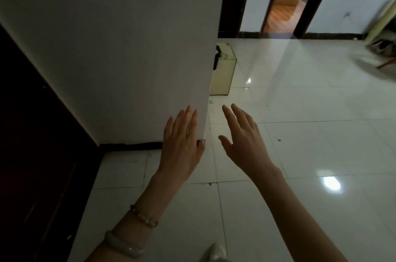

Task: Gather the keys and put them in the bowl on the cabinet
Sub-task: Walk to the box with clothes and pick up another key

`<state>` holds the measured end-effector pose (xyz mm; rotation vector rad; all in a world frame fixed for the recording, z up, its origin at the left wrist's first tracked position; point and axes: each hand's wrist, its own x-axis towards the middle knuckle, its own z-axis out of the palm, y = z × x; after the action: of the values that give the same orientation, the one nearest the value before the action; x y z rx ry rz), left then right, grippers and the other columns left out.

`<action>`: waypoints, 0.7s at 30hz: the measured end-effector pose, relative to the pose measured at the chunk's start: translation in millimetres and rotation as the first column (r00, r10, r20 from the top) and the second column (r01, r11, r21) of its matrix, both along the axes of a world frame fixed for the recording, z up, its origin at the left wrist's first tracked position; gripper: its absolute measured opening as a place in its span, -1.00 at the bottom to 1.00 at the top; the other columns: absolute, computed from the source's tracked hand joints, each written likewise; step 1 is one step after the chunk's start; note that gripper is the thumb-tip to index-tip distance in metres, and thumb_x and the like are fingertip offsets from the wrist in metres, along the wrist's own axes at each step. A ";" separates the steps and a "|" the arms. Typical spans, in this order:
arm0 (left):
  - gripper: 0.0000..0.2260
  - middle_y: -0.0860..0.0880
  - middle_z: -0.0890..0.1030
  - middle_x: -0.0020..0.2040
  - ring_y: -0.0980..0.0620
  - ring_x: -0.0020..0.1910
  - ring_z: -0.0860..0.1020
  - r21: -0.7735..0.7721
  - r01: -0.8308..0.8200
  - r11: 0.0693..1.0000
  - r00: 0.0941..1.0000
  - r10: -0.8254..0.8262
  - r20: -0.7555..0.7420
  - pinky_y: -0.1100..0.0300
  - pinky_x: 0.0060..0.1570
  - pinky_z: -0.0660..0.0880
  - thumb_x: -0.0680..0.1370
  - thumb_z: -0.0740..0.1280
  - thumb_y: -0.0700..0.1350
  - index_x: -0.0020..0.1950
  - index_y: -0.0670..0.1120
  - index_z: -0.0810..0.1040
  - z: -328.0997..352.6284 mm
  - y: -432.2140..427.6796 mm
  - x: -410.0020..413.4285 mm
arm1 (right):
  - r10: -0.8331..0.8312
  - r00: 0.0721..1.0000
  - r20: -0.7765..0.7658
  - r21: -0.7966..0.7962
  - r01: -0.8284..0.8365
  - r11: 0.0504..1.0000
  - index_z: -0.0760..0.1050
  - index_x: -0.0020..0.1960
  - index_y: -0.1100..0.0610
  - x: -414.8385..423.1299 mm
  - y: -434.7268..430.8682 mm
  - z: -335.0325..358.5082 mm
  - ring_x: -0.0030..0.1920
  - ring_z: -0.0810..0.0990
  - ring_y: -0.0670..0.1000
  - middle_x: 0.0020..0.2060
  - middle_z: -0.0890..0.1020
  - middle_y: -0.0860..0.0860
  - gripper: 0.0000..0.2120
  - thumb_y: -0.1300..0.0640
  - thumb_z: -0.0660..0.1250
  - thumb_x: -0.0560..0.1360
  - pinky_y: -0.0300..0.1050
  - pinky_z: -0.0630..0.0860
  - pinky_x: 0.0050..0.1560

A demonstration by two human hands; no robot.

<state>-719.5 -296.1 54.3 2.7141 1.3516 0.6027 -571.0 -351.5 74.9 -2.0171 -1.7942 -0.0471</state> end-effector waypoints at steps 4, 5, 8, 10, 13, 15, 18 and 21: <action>-0.35 -0.17 0.10 0.52 -0.11 0.48 0.05 -0.022 0.027 0.999 1.000 -0.027 0.015 -0.02 0.39 -0.14 0.54 0.26 0.00 0.50 -0.13 -0.02 -5.1 10.1 68.4 | -0.027 1.000 0.012 -0.013 0.027 1.000 0.08 0.45 0.15 63.8 3.4 -4.2 0.42 0.21 0.21 0.44 0.24 0.23 -0.28 0.13 0.40 0.43 0.07 0.15 0.37; -0.35 -0.16 0.09 0.52 -0.11 0.49 0.04 -0.030 0.044 0.999 0.999 -0.043 0.013 -0.02 0.40 -0.13 0.54 0.25 0.00 0.50 -0.13 -0.02 -6.9 11.8 83.0 | -0.038 0.999 0.012 -0.014 0.038 0.999 0.08 0.46 0.14 77.9 3.7 -5.1 0.42 0.20 0.21 0.44 0.24 0.22 -0.29 0.12 0.39 0.44 0.07 0.15 0.37; -0.35 -0.15 0.07 0.53 -0.11 0.49 0.02 -0.039 0.084 0.996 0.996 -0.085 -0.014 -0.04 0.42 -0.10 0.54 0.23 0.02 0.50 -0.13 -0.03 -11.9 18.8 120.5 | -0.075 0.997 -0.004 -0.016 0.075 0.997 0.08 0.46 0.13 116.0 5.0 -9.0 0.42 0.20 0.20 0.44 0.24 0.21 -0.29 0.13 0.39 0.44 0.06 0.15 0.38; -0.35 -0.15 0.05 0.53 -0.10 0.49 0.00 -0.045 0.105 0.993 0.994 -0.106 -0.032 -0.04 0.42 -0.11 0.55 0.22 0.03 0.50 -0.12 -0.04 -14.5 26.0 142.6 | -0.096 0.995 -0.012 -0.022 0.096 0.995 0.08 0.46 0.13 138.2 8.5 -12.1 0.42 0.20 0.20 0.44 0.23 0.21 -0.29 0.13 0.38 0.44 0.07 0.15 0.38; -0.36 -0.14 0.00 0.54 -0.08 0.50 -0.04 -0.048 0.133 0.990 0.990 -0.135 -0.047 -0.02 0.42 -0.14 0.57 0.18 0.06 0.51 -0.11 -0.08 -19.7 41.6 175.6 | -0.127 0.992 -0.017 -0.030 0.126 0.992 0.08 0.46 0.14 169.3 17.4 -18.7 0.42 0.20 0.20 0.44 0.23 0.22 -0.30 0.12 0.38 0.44 0.08 0.16 0.38; -0.36 -0.13 -0.01 0.54 -0.08 0.50 -0.04 -0.056 0.154 0.987 0.986 -0.157 -0.049 -0.02 0.42 -0.14 0.57 0.17 0.07 0.51 -0.10 -0.08 -23.5 54.7 198.8 | -0.144 0.989 -0.017 -0.031 0.144 0.989 0.08 0.46 0.14 190.3 27.4 -24.0 0.42 0.21 0.20 0.44 0.23 0.21 -0.29 0.12 0.38 0.44 0.06 0.15 0.38; -0.37 -0.12 -0.04 0.54 -0.07 0.50 -0.06 -0.062 0.181 0.982 0.982 -0.184 -0.052 -0.01 0.43 -0.14 0.58 0.14 0.08 0.51 -0.09 -0.12 -31.0 79.7 237.3 | -0.170 0.985 -0.011 -0.038 0.169 0.985 0.08 0.46 0.14 224.2 49.3 -32.0 0.42 0.21 0.20 0.44 0.24 0.22 -0.29 0.11 0.39 0.44 0.04 0.12 0.37; -0.36 -0.11 -0.10 0.54 -0.05 0.50 -0.11 -0.054 0.188 0.981 0.980 -0.191 -0.059 0.00 0.44 -0.16 0.58 0.10 0.09 0.50 -0.08 -0.18 -38.2 113.9 280.2 | -0.183 0.983 0.001 -0.040 0.183 0.982 0.09 0.45 0.14 264.5 79.5 -36.5 0.41 0.23 0.21 0.43 0.26 0.23 -0.29 0.11 0.40 0.43 0.03 0.12 0.36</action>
<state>-439.3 -182.2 16.1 2.8009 1.0856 0.4654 -306.4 -272.0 38.3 -2.2039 -1.6144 -0.0649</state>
